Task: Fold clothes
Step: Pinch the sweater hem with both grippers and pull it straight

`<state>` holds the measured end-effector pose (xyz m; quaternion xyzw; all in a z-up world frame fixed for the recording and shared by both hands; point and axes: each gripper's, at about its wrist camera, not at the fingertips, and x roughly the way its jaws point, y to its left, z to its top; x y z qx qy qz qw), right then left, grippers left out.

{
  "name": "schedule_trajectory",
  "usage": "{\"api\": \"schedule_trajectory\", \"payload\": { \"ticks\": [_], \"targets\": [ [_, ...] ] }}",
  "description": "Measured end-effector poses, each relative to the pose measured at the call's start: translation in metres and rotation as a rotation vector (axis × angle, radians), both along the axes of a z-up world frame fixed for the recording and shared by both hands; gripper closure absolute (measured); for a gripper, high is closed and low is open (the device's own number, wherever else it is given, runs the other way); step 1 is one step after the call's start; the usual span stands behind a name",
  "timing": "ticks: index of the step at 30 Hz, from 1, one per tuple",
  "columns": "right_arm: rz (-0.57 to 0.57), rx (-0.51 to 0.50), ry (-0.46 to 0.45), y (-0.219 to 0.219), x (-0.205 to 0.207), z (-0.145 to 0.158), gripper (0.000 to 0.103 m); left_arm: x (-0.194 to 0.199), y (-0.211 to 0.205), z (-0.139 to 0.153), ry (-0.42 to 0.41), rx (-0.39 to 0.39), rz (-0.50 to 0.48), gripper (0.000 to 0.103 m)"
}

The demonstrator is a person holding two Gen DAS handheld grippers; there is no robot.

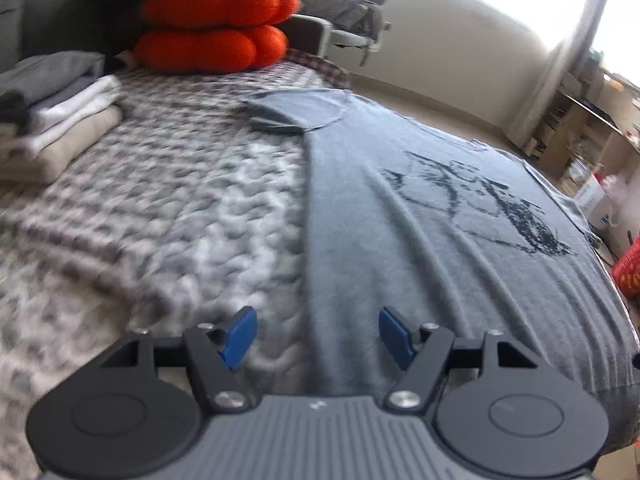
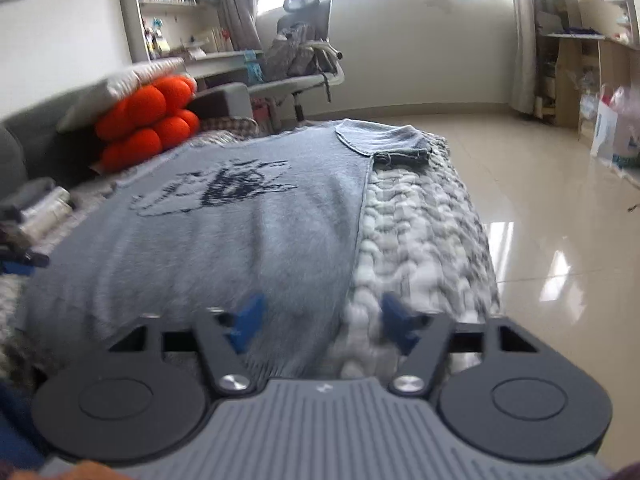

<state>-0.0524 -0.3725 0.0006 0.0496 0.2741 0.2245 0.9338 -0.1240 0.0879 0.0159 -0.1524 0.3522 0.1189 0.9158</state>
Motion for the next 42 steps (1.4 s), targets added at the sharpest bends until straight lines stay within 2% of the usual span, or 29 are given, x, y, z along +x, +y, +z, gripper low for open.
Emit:
{"api": "schedule_trajectory", "payload": {
  "ticks": [2, 4, 10, 16, 18, 19, 20, 22, 23, 30, 34, 38, 42],
  "targets": [
    [0.001, 0.06, 0.015, -0.011, -0.014, -0.005, 0.061, -0.011, 0.003, -0.004, 0.004, -0.033, 0.009, 0.057],
    [-0.001, 0.092, 0.029, -0.019, -0.027, -0.011, 0.067, -0.021, 0.004, -0.008, 0.013, -0.065, -0.009, 0.058],
    [0.023, 0.139, 0.04, -0.025, -0.059, -0.021, 0.068, -0.038, -0.003, -0.008, -0.017, -0.1, -0.069, 0.058],
    [0.057, 0.169, 0.077, -0.008, -0.057, -0.031, 0.075, -0.035, -0.02, -0.016, -0.007, -0.08, -0.12, 0.058],
    [0.043, 0.183, 0.074, -0.007, -0.057, -0.03, 0.081, -0.033, -0.024, -0.017, 0.004, -0.048, -0.111, 0.068],
    [0.035, 0.189, 0.074, -0.006, -0.057, -0.03, 0.09, -0.033, -0.024, -0.017, 0.007, -0.032, -0.11, 0.075],
    [0.022, 0.181, 0.079, -0.006, -0.056, -0.03, 0.093, -0.033, -0.025, -0.016, 0.01, -0.017, -0.11, 0.082],
    [0.022, 0.18, 0.076, -0.006, -0.055, -0.029, 0.094, -0.035, -0.023, -0.015, 0.005, -0.026, -0.117, 0.094],
    [0.022, 0.18, 0.071, -0.006, -0.056, -0.028, 0.094, -0.037, -0.023, -0.014, 0.003, -0.033, -0.121, 0.096],
    [0.007, 0.221, 0.02, -0.012, -0.056, -0.005, 0.095, -0.044, -0.016, -0.002, -0.011, -0.079, -0.12, 0.098],
    [0.03, 0.208, 0.007, -0.01, -0.058, 0.005, 0.095, -0.052, -0.014, 0.009, -0.032, -0.068, -0.127, 0.098],
    [0.045, 0.237, 0.03, -0.013, -0.062, 0.006, 0.096, -0.059, -0.011, 0.012, -0.039, -0.068, -0.134, 0.098],
    [0.046, 0.2, 0.075, -0.011, -0.06, -0.007, 0.096, -0.061, -0.007, 0.009, -0.034, -0.059, -0.136, 0.099]
  ]
}}
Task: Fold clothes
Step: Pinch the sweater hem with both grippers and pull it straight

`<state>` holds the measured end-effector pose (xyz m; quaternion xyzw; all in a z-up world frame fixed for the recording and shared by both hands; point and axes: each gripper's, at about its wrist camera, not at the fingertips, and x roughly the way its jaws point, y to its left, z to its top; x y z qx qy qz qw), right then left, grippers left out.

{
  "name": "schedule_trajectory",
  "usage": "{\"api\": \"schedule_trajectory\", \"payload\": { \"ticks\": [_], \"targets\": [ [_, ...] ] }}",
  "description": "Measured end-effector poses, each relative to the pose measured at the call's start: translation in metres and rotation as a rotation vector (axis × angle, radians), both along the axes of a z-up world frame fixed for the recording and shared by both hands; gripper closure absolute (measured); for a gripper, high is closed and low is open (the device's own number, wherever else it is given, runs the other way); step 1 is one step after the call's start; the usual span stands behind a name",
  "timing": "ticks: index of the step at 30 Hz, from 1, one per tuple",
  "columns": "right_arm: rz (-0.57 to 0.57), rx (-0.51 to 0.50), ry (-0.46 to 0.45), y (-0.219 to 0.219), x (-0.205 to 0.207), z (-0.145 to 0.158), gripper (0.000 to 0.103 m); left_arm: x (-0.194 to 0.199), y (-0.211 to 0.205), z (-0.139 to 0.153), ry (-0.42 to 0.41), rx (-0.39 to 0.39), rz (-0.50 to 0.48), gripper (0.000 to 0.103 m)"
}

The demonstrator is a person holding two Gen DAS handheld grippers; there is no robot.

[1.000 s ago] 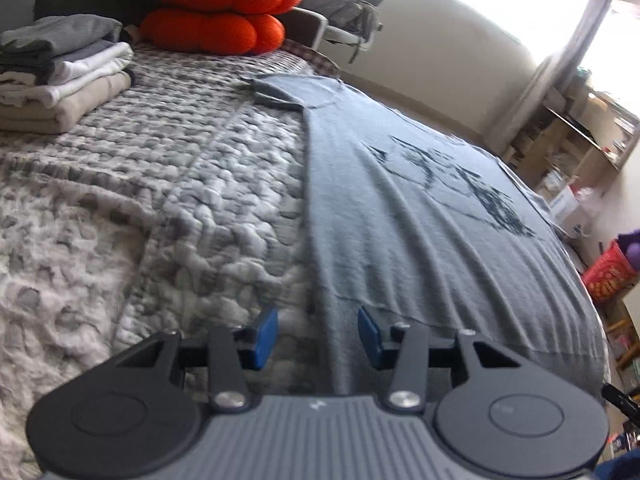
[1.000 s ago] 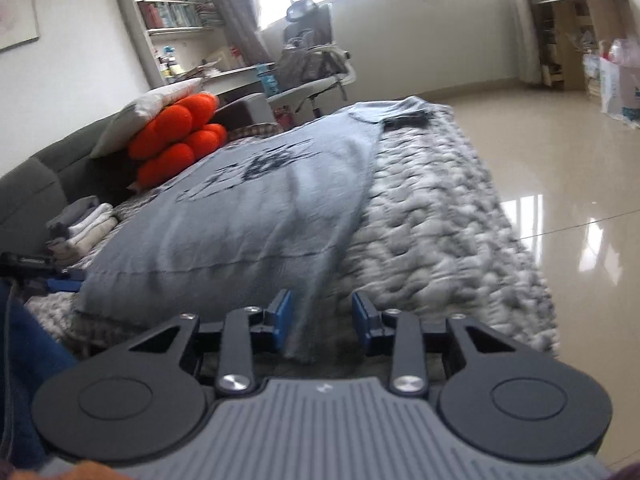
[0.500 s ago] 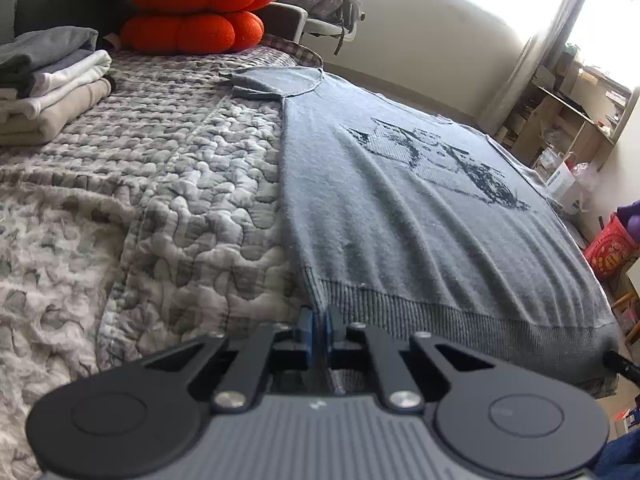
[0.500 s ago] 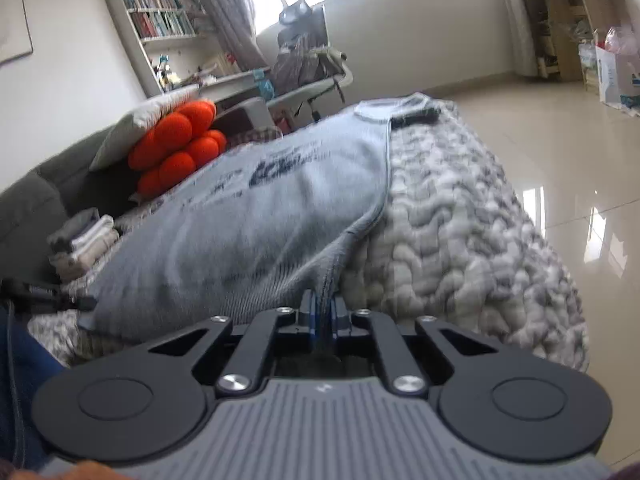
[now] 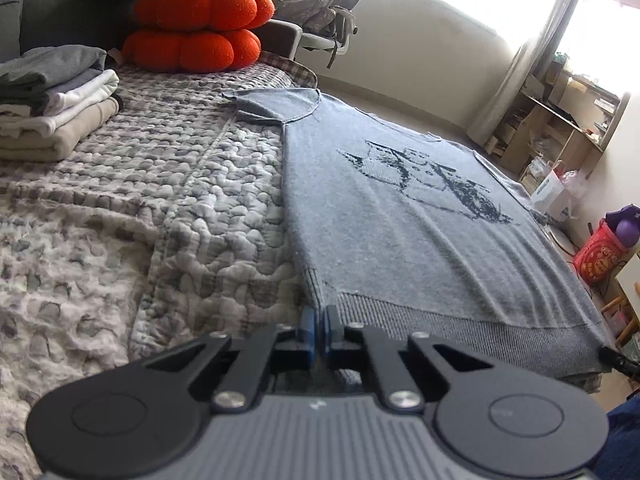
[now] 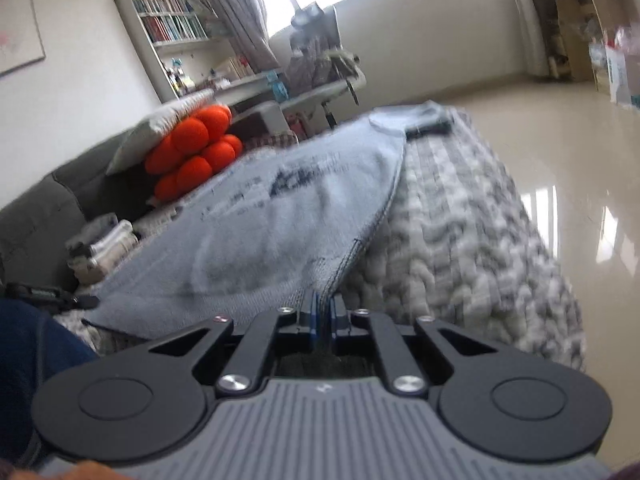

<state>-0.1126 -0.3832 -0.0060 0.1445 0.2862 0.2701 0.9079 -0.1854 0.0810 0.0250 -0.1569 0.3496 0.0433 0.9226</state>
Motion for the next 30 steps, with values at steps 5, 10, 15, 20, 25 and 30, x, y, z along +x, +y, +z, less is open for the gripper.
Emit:
{"api": "schedule_trajectory", "payload": {
  "ticks": [5, 10, 15, 20, 25, 30],
  "targets": [
    [0.02, 0.015, 0.019, 0.001, 0.002, -0.004, 0.096, -0.002, 0.005, -0.004, 0.012, 0.004, 0.003, 0.1],
    [0.027, 0.011, 0.011, 0.0, 0.0, 0.004, 0.096, -0.005, 0.003, -0.004, 0.007, 0.019, -0.006, 0.1],
    [-0.001, 0.024, 0.022, -0.005, -0.004, 0.004, 0.096, -0.006, 0.0, -0.002, 0.0, 0.022, -0.009, 0.1],
    [-0.008, 0.059, -0.041, -0.005, -0.013, 0.026, 0.096, -0.012, -0.004, 0.016, -0.047, 0.05, -0.006, 0.1],
    [-0.012, 0.018, 0.001, 0.001, -0.011, 0.017, 0.096, -0.011, -0.01, 0.006, -0.012, 0.087, -0.006, 0.1],
    [-0.061, 0.001, 0.036, -0.005, -0.012, 0.006, 0.096, -0.01, -0.004, -0.012, 0.028, 0.059, 0.026, 0.1]
  ]
}}
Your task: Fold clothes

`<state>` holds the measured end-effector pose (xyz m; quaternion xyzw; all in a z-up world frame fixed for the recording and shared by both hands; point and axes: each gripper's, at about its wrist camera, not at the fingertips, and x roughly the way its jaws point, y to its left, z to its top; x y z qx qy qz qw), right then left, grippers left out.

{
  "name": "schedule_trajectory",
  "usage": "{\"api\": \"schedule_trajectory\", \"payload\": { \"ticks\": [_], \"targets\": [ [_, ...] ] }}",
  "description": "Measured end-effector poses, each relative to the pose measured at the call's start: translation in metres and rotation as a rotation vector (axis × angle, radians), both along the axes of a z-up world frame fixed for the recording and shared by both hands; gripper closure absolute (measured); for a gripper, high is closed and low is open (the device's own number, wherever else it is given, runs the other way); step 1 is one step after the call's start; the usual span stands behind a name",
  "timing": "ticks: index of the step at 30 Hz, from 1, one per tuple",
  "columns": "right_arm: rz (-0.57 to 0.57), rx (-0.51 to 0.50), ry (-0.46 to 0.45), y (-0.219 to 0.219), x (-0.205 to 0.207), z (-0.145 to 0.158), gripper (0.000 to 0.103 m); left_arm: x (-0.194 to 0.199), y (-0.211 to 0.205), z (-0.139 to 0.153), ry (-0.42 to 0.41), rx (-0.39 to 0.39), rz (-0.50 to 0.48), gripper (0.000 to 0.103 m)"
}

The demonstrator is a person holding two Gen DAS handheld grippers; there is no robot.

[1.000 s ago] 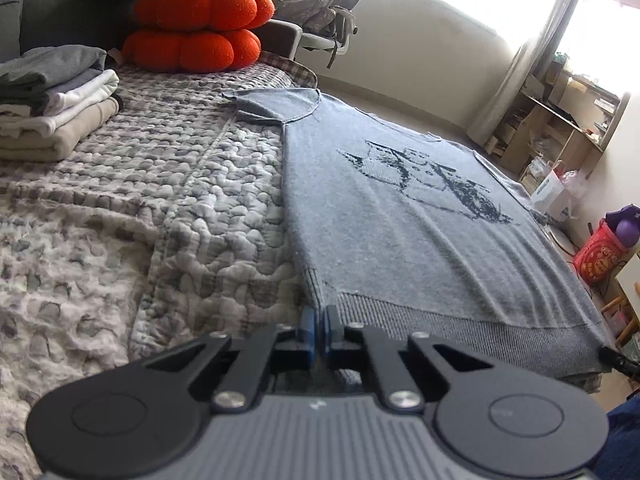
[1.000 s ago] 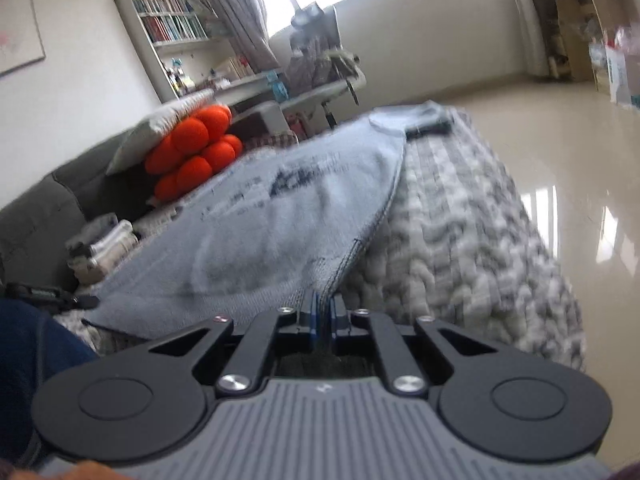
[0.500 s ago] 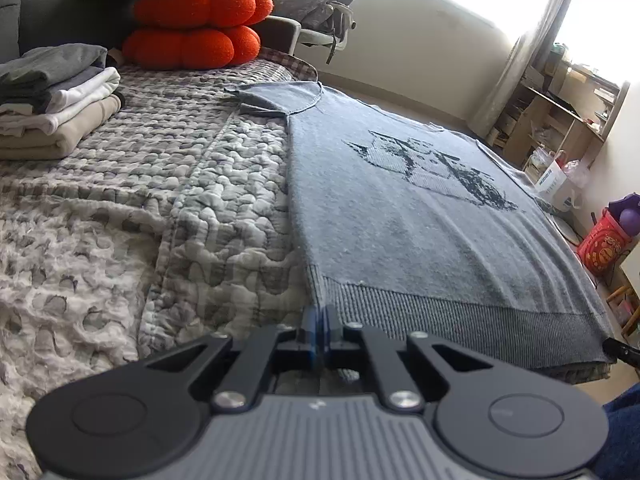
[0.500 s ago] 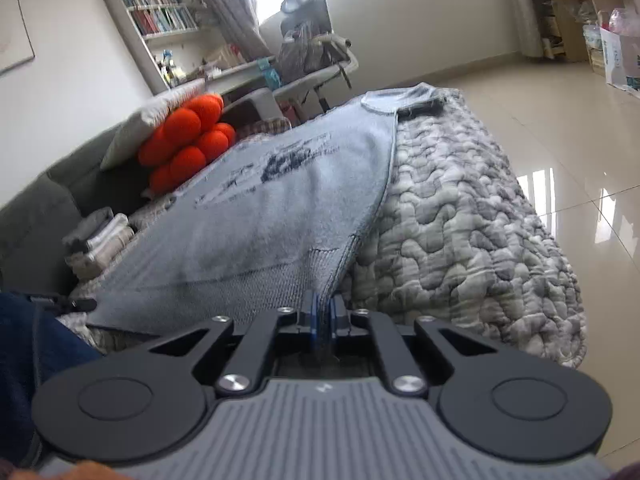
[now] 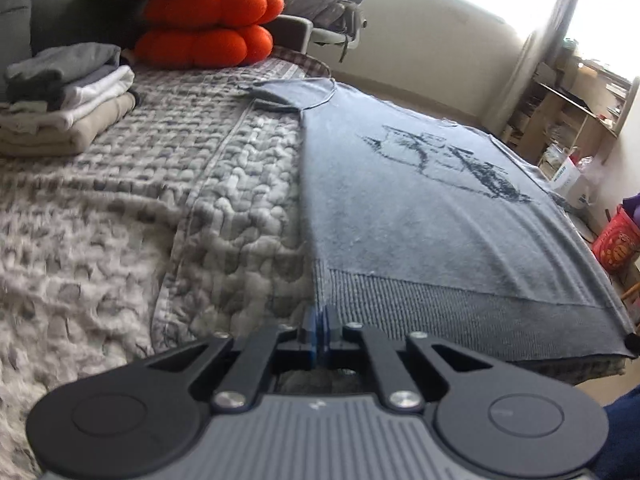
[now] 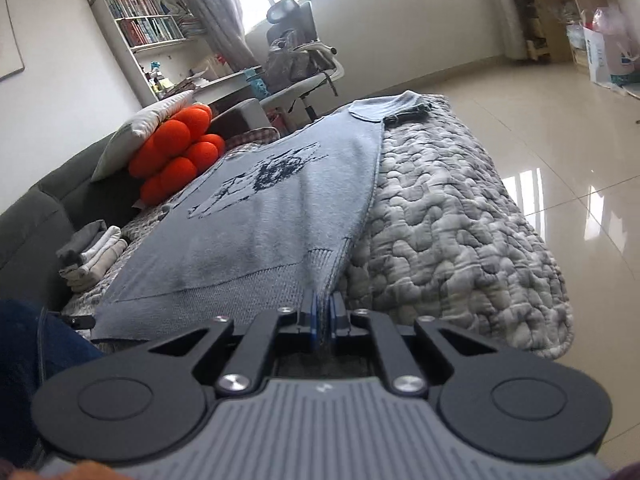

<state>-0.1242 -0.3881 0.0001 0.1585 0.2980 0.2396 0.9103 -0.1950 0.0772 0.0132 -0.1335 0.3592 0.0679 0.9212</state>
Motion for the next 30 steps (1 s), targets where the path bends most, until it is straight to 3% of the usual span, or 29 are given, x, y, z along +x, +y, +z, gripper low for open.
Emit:
{"api": "schedule_trajectory", "payload": {
  "ticks": [5, 10, 14, 19, 23, 27, 30],
  "targets": [
    [-0.074, -0.105, -0.009, 0.003, 0.011, 0.003, 0.092, 0.005, -0.004, 0.003, 0.005, 0.038, 0.012, 0.099],
    [-0.12, -0.133, -0.064, -0.01, 0.014, 0.015, 0.09, 0.0, 0.009, 0.0, 0.031, -0.019, 0.029, 0.088],
    [-0.169, -0.161, -0.151, -0.027, 0.023, 0.045, 0.09, -0.002, 0.017, 0.007, 0.017, -0.018, 0.049, 0.065],
    [-0.202, -0.171, -0.281, -0.044, 0.046, 0.104, 0.089, 0.001, 0.019, 0.019, -0.026, -0.024, 0.048, 0.056],
    [-0.227, -0.118, -0.306, -0.067, 0.062, 0.135, 0.089, 0.008, 0.017, 0.023, -0.037, -0.031, 0.041, 0.05],
    [-0.134, -0.162, -0.239, -0.092, 0.072, 0.134, 0.084, 0.019, 0.014, 0.027, -0.045, 0.004, 0.034, 0.044],
    [0.032, -0.386, -0.191, -0.096, 0.07, 0.118, 0.078, 0.03, 0.012, 0.029, -0.049, 0.05, 0.02, 0.043]
  ]
}}
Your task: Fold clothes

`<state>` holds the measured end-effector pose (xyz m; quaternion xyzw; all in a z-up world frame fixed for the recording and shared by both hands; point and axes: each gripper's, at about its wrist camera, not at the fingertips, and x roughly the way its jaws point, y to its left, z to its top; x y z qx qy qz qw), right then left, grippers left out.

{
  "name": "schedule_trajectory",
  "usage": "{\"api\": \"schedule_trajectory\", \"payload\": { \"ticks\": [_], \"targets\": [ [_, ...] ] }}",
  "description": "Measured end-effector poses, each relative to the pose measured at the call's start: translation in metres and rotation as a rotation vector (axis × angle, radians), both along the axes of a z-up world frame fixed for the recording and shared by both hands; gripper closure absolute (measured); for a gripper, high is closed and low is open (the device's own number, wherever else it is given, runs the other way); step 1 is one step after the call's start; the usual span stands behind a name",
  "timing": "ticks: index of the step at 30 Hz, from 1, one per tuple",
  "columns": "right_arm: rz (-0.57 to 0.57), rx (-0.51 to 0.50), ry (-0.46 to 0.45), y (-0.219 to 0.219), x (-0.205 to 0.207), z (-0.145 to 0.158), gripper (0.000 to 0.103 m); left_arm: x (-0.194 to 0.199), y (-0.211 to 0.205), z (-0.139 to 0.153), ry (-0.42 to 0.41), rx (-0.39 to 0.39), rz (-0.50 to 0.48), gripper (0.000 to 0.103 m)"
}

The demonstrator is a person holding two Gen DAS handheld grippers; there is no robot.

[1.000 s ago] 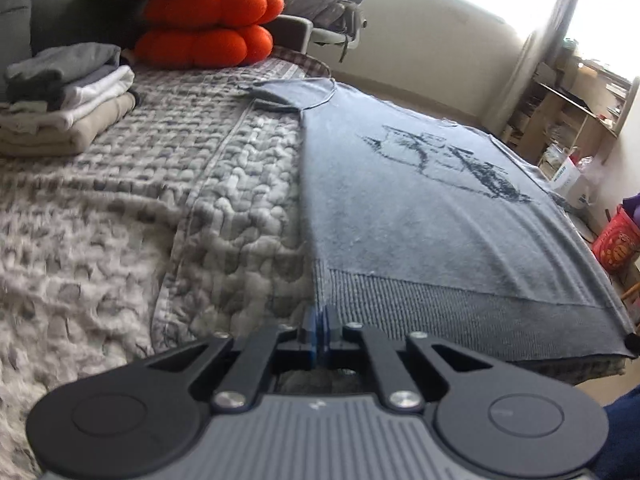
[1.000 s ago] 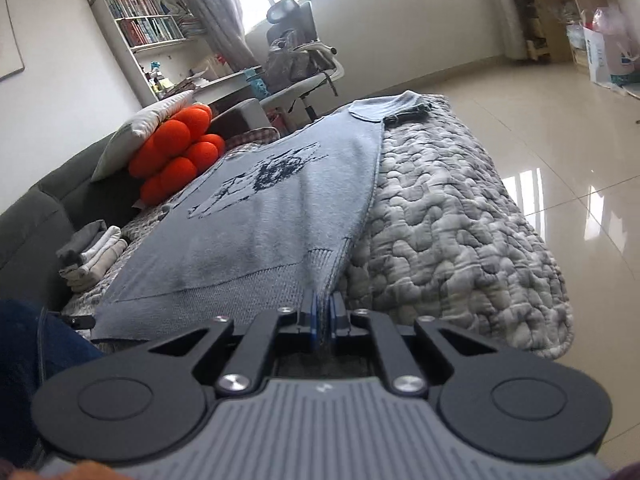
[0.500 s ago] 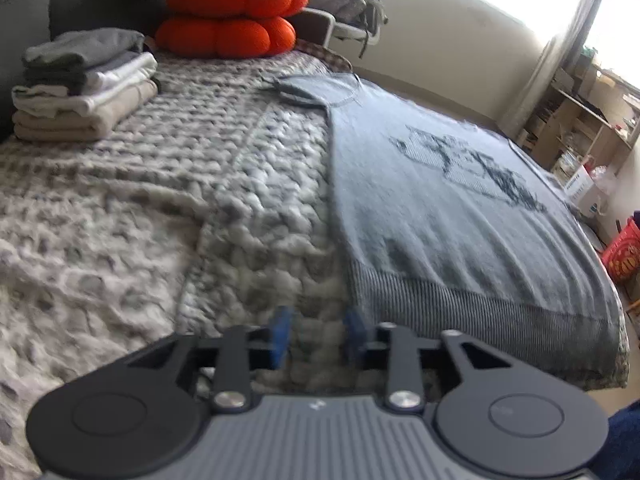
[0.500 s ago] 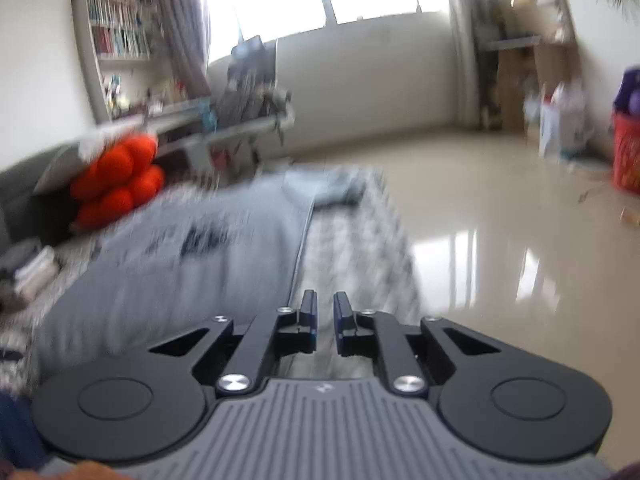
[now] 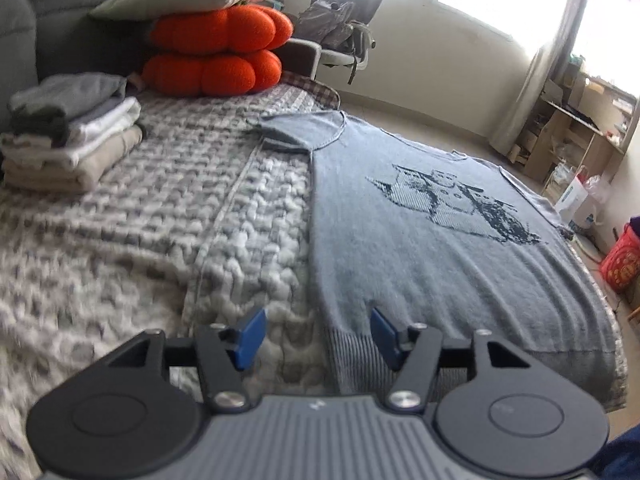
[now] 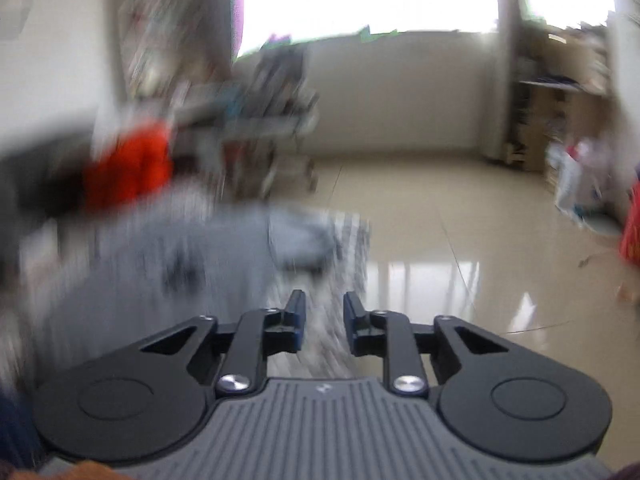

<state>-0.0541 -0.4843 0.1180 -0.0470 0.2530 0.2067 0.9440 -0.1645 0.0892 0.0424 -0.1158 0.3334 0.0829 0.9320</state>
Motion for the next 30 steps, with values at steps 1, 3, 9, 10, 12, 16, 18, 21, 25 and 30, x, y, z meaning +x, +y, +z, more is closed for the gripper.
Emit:
{"api": "schedule_trajectory", "payload": {
  "ticks": [1, 3, 9, 10, 12, 16, 18, 21, 25, 30],
  "targets": [
    [0.055, -0.101, 0.012, 0.004, -0.006, -0.008, 0.077, 0.004, -0.001, 0.001, -0.001, 0.015, -0.004, 0.043],
    [0.153, -0.236, 0.036, 0.011, -0.017, -0.025, 0.077, 0.014, 0.0, 0.002, 0.009, 0.028, -0.009, 0.043],
    [0.21, -0.18, -0.007, 0.061, -0.029, -0.082, 0.067, 0.046, -0.005, 0.008, 0.013, 0.018, -0.038, 0.033],
    [0.182, -0.125, -0.019, 0.07, -0.024, -0.091, 0.064, 0.051, -0.006, 0.009, 0.013, 0.016, -0.043, 0.028],
    [0.13, -0.015, -0.023, 0.085, -0.011, -0.105, 0.064, 0.062, -0.01, 0.008, -0.001, 0.05, -0.045, 0.025],
    [0.054, 0.117, 0.041, 0.113, 0.022, -0.112, 0.064, 0.083, -0.008, 0.002, 0.004, 0.082, -0.007, 0.025],
    [0.038, 0.148, 0.081, 0.122, 0.036, -0.109, 0.064, 0.091, -0.004, -0.004, 0.015, 0.064, 0.002, 0.025],
    [0.012, 0.135, 0.12, 0.126, 0.051, -0.108, 0.064, 0.098, 0.0, -0.012, 0.023, 0.048, 0.01, 0.026],
    [-0.033, 0.127, 0.127, 0.125, 0.052, -0.111, 0.098, 0.101, -0.003, -0.021, 0.035, 0.04, 0.001, 0.04],
    [-0.102, 0.143, 0.095, 0.121, 0.044, -0.109, 0.1, 0.1, -0.006, -0.03, 0.044, 0.051, -0.009, 0.048]
  ]
}}
